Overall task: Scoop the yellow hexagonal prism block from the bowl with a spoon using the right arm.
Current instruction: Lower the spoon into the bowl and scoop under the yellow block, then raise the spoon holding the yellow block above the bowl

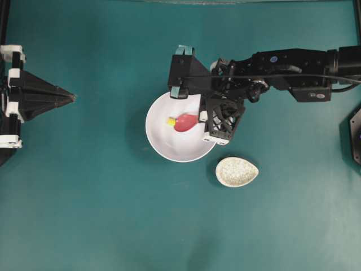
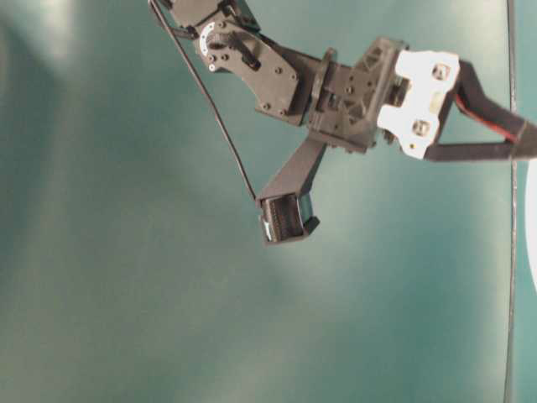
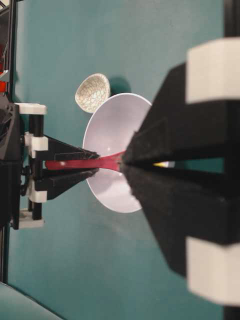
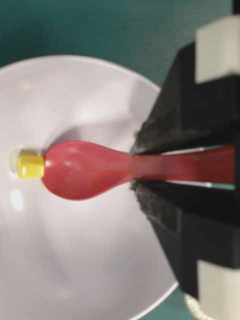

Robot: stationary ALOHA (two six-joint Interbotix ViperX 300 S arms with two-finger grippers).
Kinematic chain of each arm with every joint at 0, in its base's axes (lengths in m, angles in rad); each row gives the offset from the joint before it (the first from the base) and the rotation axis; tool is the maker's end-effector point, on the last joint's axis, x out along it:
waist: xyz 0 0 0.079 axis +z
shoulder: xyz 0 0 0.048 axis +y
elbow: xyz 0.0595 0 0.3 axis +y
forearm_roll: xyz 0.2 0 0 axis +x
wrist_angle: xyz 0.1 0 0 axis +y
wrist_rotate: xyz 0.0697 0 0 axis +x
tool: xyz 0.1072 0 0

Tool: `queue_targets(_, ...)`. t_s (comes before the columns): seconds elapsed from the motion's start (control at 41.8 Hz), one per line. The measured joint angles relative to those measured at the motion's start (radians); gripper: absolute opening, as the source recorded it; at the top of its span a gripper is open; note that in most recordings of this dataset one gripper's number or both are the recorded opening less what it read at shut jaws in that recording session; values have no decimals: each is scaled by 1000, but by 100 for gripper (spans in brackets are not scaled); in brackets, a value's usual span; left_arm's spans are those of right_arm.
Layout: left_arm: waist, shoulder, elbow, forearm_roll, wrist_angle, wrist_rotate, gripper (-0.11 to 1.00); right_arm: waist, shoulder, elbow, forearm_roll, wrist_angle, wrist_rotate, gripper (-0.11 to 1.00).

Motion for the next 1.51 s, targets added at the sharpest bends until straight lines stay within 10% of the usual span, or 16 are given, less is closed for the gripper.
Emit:
queue_targets(1.006, 0, 0, 0, 0, 2, 0, 0, 6, -14, 0, 100, -170, 2, 24)
queue_targets(1.508, 0, 0, 0, 0, 0, 0, 0, 49, -178, 176, 101, -436, 11, 24)
